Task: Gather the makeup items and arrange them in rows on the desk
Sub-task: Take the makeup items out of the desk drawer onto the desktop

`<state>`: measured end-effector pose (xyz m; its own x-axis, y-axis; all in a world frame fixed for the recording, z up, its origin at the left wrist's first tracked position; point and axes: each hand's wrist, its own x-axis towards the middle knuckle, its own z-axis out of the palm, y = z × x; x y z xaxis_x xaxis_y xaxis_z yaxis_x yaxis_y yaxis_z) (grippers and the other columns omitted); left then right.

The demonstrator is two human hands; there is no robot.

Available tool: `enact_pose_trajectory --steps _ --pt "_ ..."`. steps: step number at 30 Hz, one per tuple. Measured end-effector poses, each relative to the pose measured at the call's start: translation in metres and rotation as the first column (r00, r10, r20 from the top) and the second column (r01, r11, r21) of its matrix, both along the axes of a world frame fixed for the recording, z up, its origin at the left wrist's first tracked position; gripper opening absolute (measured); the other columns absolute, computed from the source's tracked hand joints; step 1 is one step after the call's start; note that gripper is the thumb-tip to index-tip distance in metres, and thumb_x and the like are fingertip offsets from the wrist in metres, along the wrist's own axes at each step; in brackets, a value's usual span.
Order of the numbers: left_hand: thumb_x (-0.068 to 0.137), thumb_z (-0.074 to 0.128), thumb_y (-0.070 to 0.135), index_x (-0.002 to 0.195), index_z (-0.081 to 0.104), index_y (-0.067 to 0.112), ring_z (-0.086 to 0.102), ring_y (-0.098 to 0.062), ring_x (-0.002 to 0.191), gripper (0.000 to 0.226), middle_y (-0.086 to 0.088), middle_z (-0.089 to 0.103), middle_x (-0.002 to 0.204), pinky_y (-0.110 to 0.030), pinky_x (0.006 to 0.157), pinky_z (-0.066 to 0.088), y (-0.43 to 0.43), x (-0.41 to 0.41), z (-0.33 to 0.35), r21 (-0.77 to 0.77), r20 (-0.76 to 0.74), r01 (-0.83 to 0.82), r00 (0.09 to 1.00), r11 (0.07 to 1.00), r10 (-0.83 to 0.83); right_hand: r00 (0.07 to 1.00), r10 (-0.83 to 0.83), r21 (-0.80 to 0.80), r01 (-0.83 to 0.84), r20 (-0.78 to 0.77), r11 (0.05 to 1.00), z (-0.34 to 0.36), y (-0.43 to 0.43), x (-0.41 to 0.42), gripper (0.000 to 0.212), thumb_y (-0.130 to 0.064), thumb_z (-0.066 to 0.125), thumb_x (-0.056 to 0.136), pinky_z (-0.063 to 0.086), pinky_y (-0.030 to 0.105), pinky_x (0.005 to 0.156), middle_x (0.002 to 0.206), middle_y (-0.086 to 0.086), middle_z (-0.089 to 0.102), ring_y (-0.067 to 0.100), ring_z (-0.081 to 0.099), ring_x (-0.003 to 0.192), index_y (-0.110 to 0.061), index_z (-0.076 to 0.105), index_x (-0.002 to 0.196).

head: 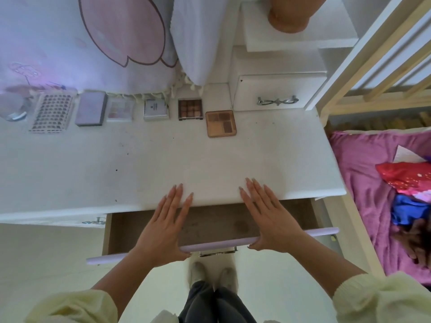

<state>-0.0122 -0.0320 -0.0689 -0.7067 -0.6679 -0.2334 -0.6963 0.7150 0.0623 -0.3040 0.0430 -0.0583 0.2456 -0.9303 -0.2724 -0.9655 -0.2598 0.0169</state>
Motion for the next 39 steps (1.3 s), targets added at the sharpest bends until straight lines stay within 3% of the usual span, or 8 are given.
enact_pose_trajectory --steps 10,13,16,22,26,32,35,39 --pt "0.059 0.077 0.064 0.151 0.022 0.007 0.013 -0.038 0.144 0.122 -0.024 0.018 0.156 -0.043 0.117 0.005 -0.009 -0.002 -0.004 -0.05 -0.075 0.007 0.997 0.999 -0.011 0.995 0.092 -0.13 -0.095 -0.03 0.987 -0.016 -0.005 -0.008 0.115 -0.064 0.07 0.068 0.013 0.046 0.118 0.155 0.026 0.02 0.041 0.02 0.144 0.003 0.024 0.149" --pt "0.063 0.084 0.045 0.149 0.029 0.01 0.029 -0.034 0.137 0.108 -0.022 0.038 0.148 -0.045 0.117 0.014 -0.016 -0.006 -0.006 -0.119 -0.133 -0.017 0.991 0.993 0.001 0.997 0.075 -0.31 -0.063 0.029 0.949 -0.026 -0.009 -0.008 0.085 -0.042 0.07 0.082 0.03 0.047 0.115 0.15 0.021 0.036 0.035 0.034 0.139 0.0 0.034 0.146" --pt "0.07 0.084 0.026 0.148 0.034 0.019 0.042 -0.031 0.129 0.093 -0.016 0.048 0.142 -0.047 0.114 0.023 -0.034 -0.014 -0.009 -0.155 -0.2 -0.086 0.978 0.984 0.054 0.994 0.063 -0.42 -0.02 0.089 0.907 -0.029 -0.023 -0.016 0.059 -0.024 0.054 0.095 0.031 0.043 0.113 0.15 0.013 0.04 0.028 0.038 0.139 -0.003 0.033 0.146" --pt "0.077 0.074 0.037 0.151 0.029 0.02 0.022 -0.028 0.146 0.088 -0.013 0.021 0.159 -0.044 0.115 0.021 -0.053 -0.013 -0.008 -0.167 -0.133 -0.026 0.991 0.986 0.004 0.999 0.029 -0.318 -0.018 0.03 0.948 -0.025 -0.047 -0.011 0.1 -0.048 0.075 0.072 0.019 0.043 0.115 0.154 0.018 0.031 0.031 0.029 0.143 0.002 0.031 0.147" --pt "0.081 0.073 0.032 0.152 0.025 0.017 0.018 -0.028 0.147 0.088 -0.014 0.016 0.16 -0.042 0.116 0.021 -0.053 -0.011 -0.013 -0.187 -0.118 -0.003 0.993 0.982 -0.019 0.999 0.043 -0.37 -0.028 0.031 0.929 -0.029 -0.049 -0.011 0.09 -0.037 0.076 0.079 0.024 0.043 0.114 0.153 0.019 0.033 0.032 0.033 0.141 0.002 0.031 0.146" --pt "0.069 0.055 -0.018 0.153 0.024 0.015 0.016 -0.028 0.148 0.095 -0.013 0.015 0.16 -0.041 0.118 0.02 -0.05 -0.01 -0.019 -0.272 -0.164 -0.026 0.986 0.962 -0.019 0.998 0.041 -0.39 -0.021 0.045 0.921 -0.033 -0.049 -0.012 0.087 -0.005 0.078 0.074 0.026 0.042 0.115 0.153 0.016 0.034 0.031 0.032 0.142 0.0 0.03 0.147" --pt "0.07 0.049 -0.016 0.153 0.023 0.016 0.016 -0.028 0.148 0.092 -0.013 0.015 0.16 -0.041 0.118 0.019 -0.052 -0.009 -0.02 -0.275 -0.154 -0.019 0.988 0.961 -0.024 0.999 0.038 -0.375 -0.026 0.026 0.927 -0.036 -0.05 -0.013 0.086 -0.003 0.075 0.077 0.026 0.043 0.115 0.155 0.016 0.03 0.031 0.028 0.144 0.0 0.027 0.148" --pt "0.074 0.077 0.007 0.153 0.024 0.018 0.015 -0.025 0.148 0.096 -0.009 0.015 0.161 -0.04 0.117 0.019 -0.055 -0.012 -0.018 -0.157 -0.134 -0.044 0.991 0.987 0.023 0.999 0.014 -0.292 -0.005 0.03 0.956 -0.032 -0.052 -0.013 0.089 -0.012 0.078 0.077 0.026 0.044 0.115 0.156 0.017 0.027 0.032 0.026 0.145 0.001 0.025 0.148"
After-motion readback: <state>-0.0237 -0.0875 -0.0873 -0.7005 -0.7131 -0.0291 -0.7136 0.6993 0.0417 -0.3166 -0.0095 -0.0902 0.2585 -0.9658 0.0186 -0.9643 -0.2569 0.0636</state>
